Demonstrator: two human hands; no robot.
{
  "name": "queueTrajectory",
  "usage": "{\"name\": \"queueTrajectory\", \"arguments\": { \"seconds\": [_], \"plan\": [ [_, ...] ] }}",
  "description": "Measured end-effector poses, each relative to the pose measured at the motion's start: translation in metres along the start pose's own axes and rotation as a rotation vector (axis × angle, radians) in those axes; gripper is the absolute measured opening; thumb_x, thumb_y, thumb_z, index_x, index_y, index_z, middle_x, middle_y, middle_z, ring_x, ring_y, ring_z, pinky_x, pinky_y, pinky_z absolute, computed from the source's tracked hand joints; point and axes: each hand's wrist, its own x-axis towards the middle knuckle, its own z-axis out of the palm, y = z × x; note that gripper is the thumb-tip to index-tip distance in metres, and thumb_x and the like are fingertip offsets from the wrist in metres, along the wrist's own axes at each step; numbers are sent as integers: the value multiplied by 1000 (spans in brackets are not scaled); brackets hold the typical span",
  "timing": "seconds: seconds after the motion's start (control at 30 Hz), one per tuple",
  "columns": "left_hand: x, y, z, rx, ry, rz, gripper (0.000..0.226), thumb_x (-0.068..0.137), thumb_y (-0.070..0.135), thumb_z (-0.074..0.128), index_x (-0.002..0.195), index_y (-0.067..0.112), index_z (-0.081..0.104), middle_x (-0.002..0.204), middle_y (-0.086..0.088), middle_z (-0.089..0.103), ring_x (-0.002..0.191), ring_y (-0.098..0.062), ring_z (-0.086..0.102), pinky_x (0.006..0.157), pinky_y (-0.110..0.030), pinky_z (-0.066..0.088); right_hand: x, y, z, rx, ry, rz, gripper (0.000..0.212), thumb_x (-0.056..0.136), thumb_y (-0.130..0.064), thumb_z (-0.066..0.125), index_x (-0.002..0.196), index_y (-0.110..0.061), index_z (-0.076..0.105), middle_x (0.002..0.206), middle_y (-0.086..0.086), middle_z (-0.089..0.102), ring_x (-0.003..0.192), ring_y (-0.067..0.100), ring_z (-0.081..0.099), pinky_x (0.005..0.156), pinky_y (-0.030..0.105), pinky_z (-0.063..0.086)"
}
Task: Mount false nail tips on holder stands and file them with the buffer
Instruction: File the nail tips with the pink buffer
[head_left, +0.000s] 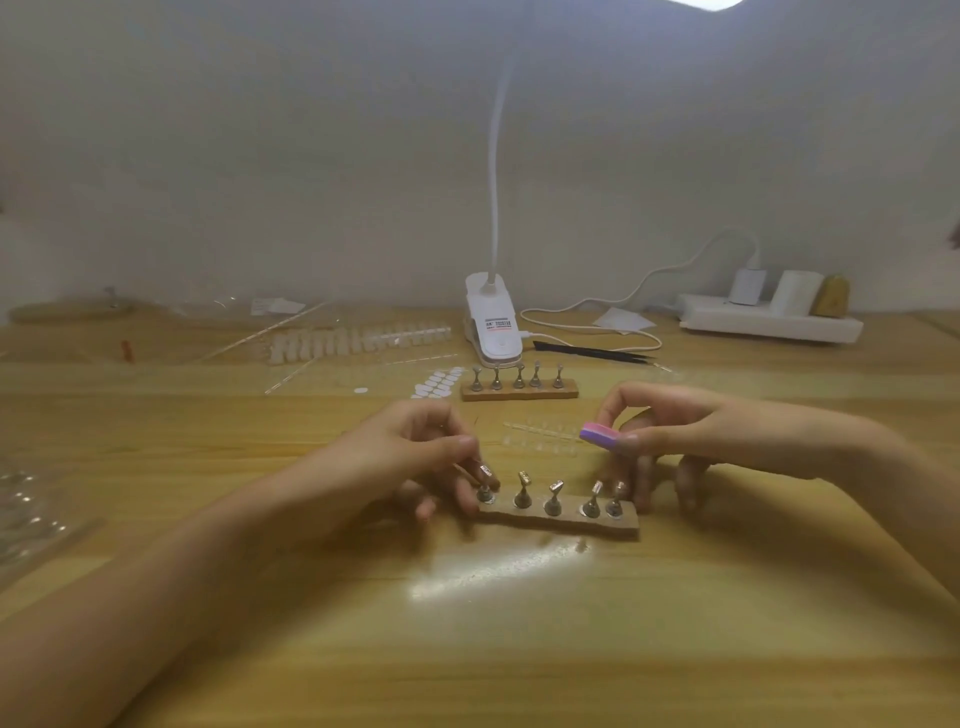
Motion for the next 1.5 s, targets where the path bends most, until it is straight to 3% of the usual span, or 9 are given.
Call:
{"name": "queueTrajectory", "arguments": {
  "seconds": [0.17,0.3,0.43,0.53,0.63,0.8,1.03,1.23,1.5],
  "plan": [
    [0,10,-7,-63,63,18,18,84,27,66,88,9,63,105,-12,74,76,-16,71,44,-16,46,17,5,17,-52,231,-123,28,96,-39,52,114,-17,48,97,3,76,69,12,62,50,29,45],
    [7,17,-1,-5,97,22,12,94,15,59,91,3,59,104,-9,75,92,-22,74,51,-20,53,26,7,24,-29,372,-186,15,103,-31,50,113,-20,49,104,0,76,64,13,58,43,21,39],
    [18,19,11,81,51,-34,11,94,10,62,88,1,60,101,-8,75,92,-22,74,53,-23,54,28,10,26,-32,420,-196,16,102,-32,53,113,-22,51,103,-3,76,62,10,57,41,19,39],
    [29,24,10,180,41,-15,12,94,12,64,84,7,62,99,-7,75,87,-20,74,50,-23,54,27,7,25,-9,434,-195,32,89,-48,62,110,-24,57,103,-4,76,62,8,58,41,21,39],
    [32,26,7,232,62,34,10,92,20,67,83,14,68,92,-1,75,71,-14,72,44,-20,48,27,6,24,-2,436,-222,10,96,-21,64,105,-24,65,102,-2,77,66,9,67,42,23,44],
    [32,19,11,237,221,202,10,81,31,77,80,21,76,64,18,65,51,1,52,46,-11,39,31,-1,33,45,298,-177,17,92,-12,69,105,-22,74,101,2,77,91,22,76,52,21,54],
    [33,7,20,357,250,434,11,84,23,74,83,13,78,81,6,65,55,5,49,54,-9,35,43,-4,44,164,256,-219,30,87,-11,72,114,-15,60,100,8,77,89,23,76,54,23,56],
    [36,2,17,366,245,405,21,71,37,75,80,19,79,78,15,60,51,-2,37,50,-13,31,44,5,47,168,255,-293,26,86,-17,71,101,-5,53,97,8,78,85,22,77,52,18,50],
    [36,3,20,282,284,341,9,68,32,83,67,27,75,72,15,62,45,-1,39,44,-14,33,44,5,49,160,273,-318,23,86,-20,72,102,-10,58,98,8,78,86,25,76,53,20,52]
  ]
}}
